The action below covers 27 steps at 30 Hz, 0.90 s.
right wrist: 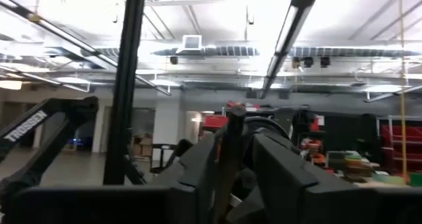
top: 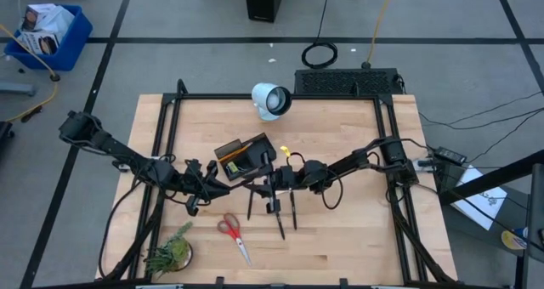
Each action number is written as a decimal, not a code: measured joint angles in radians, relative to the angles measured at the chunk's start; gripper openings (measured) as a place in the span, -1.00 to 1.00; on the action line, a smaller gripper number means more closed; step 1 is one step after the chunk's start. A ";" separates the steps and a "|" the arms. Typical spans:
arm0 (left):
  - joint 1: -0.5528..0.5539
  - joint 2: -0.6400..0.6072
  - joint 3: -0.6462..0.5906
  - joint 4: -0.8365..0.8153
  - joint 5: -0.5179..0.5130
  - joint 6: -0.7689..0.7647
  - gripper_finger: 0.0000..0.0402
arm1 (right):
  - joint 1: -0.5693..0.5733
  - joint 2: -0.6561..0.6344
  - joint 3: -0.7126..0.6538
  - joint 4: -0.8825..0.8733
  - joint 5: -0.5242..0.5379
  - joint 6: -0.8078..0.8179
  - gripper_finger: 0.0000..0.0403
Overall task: Pick and place office supplies into organizer
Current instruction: Put the black pen into the black desk organizer
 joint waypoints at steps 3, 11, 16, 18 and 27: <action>0.000 0.000 0.000 -0.010 -0.008 0.000 -0.83 | -0.002 0.000 0.000 0.002 -0.022 0.006 -0.75; -0.002 0.000 0.000 -0.013 -0.055 0.025 -0.82 | 0.000 0.000 0.000 0.001 -0.020 -0.005 -0.83; -0.002 0.000 0.000 -0.025 -0.126 0.023 -0.66 | 0.001 -0.001 -0.017 -0.016 -0.002 -0.024 -0.84; 0.001 -0.006 0.000 -0.021 -0.160 0.026 -0.52 | 0.005 -0.001 -0.040 -0.026 0.012 -0.030 -0.87; 0.006 -0.015 0.000 -0.140 -0.486 0.006 0.21 | 0.037 0.001 -0.110 -0.004 0.151 -0.122 -0.85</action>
